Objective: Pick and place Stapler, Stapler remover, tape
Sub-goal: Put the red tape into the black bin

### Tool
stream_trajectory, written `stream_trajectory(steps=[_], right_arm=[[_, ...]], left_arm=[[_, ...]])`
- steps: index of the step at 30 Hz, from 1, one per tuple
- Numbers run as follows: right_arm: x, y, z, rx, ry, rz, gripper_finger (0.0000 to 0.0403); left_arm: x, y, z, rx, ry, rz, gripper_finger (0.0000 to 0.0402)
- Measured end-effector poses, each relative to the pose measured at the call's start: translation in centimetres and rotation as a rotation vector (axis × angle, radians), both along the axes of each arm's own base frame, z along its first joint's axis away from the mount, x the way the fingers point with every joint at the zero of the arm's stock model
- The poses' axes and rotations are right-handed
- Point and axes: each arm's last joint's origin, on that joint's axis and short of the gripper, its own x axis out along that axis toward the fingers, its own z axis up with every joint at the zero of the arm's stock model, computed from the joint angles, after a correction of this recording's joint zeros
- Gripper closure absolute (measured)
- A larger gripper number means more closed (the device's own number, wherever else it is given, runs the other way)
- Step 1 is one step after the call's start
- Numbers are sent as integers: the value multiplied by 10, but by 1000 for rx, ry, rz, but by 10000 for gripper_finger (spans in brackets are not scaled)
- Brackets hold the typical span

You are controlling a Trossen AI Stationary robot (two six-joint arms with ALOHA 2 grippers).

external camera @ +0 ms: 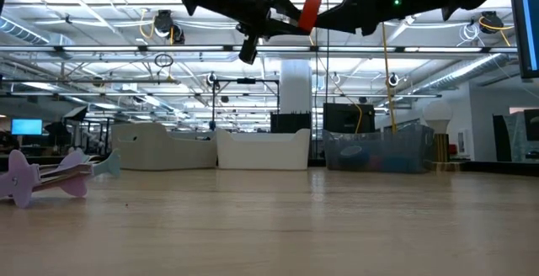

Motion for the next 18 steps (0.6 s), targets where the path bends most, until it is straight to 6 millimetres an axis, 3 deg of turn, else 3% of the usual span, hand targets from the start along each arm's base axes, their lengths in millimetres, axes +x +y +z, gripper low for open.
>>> stream_trajectory(steps=[11,18], right_arm=[[0,0,5,-24,-55,21,224],[0,1,10,-43,-94,26,224]], left_arm=[[-1,0,1,-6,5,-3,363],[-1,0,0,-13,13,-1,343]])
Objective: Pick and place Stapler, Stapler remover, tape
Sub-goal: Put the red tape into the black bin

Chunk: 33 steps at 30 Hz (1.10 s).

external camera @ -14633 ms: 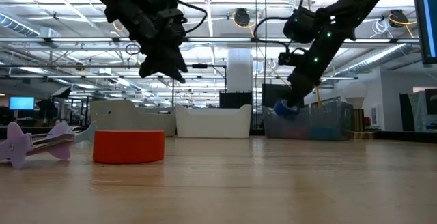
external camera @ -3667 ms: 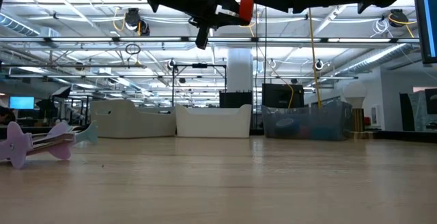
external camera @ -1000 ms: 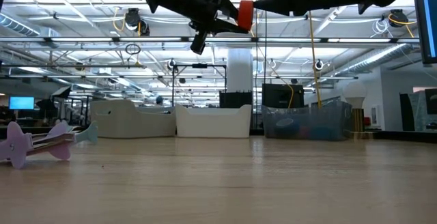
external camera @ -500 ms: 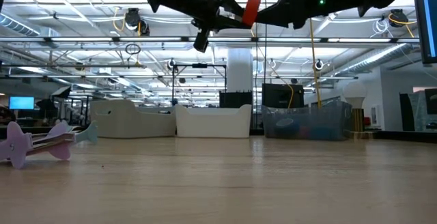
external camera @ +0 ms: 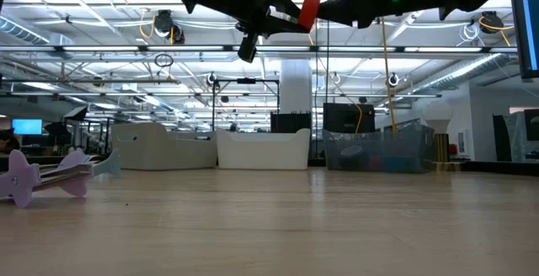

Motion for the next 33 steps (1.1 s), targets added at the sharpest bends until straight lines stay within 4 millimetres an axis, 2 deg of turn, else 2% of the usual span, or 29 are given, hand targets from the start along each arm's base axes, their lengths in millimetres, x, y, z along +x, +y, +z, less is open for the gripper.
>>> stream_trajectory(steps=[3,11,18,25,28,33], right_arm=[[0,1,2,-1,-15,29,224],[2,3,1,77,-43,108,230],[2,4,3,96,-61,141,289],[2,3,4,113,-77,138,360],[2,3,4,128,-82,138,370],[1,3,4,166,-94,136,369]], left_arm=[[0,0,1,-5,0,1,336],[0,0,1,-3,-5,4,357],[0,-1,2,-19,-11,11,337],[0,-1,2,-28,-11,14,347],[0,-1,2,-28,-11,14,346],[0,-1,2,17,-11,1,320]])
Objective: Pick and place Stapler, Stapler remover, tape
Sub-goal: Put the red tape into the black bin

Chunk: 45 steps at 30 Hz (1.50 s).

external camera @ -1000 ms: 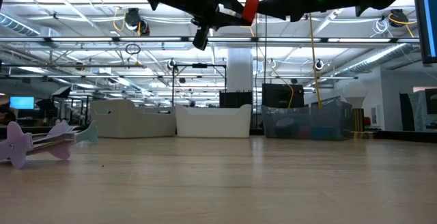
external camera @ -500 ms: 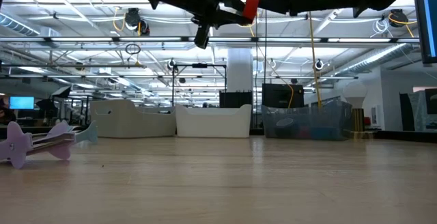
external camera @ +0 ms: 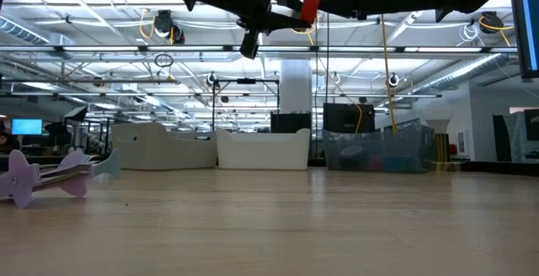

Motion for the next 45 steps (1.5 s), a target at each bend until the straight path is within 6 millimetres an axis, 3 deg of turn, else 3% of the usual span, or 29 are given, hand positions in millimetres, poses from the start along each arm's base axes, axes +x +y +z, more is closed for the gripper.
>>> stream_trajectory(steps=[7,16,21,28,35,45], right_arm=[[-1,0,0,30,-4,-16,371],[0,0,-1,60,8,-20,372],[-1,-2,-6,71,54,-73,372],[-3,-3,-10,76,107,-130,372],[-14,-4,-4,43,133,-237,371],[-38,-14,-13,-58,369,-584,370]], left_arm=[[1,1,2,93,-24,0,280],[0,3,-1,145,-1,-14,182],[-4,15,-1,177,-18,-99,147],[-9,31,-3,202,-5,-116,140],[-17,39,-17,189,143,-120,148],[-25,42,-28,240,289,-109,148]])
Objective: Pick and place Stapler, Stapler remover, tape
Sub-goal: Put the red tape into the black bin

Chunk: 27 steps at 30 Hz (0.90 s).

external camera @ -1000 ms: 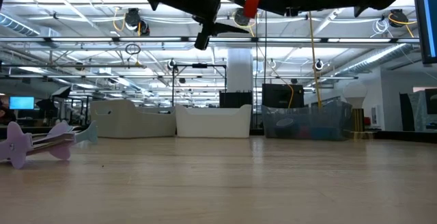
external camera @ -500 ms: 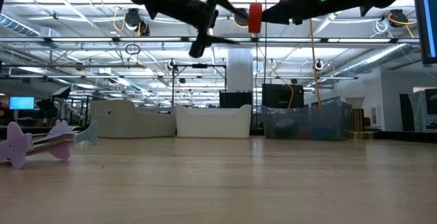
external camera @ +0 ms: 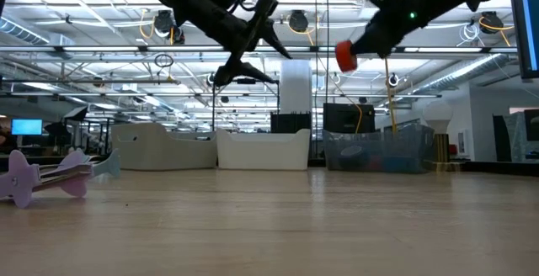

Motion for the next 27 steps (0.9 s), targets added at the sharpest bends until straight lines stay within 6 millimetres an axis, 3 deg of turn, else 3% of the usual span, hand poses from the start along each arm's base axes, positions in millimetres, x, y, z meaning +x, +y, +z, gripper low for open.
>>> stream_trajectory(steps=[7,12,27], right_arm=[[-11,-19,-22,100,187,-104,369],[-14,-29,-42,265,270,-71,369],[-14,-44,-76,431,467,-74,365]], left_arm=[[-2,1,-3,54,51,33,149],[-2,-1,-3,63,51,24,149],[2,-10,-3,102,57,8,149]])
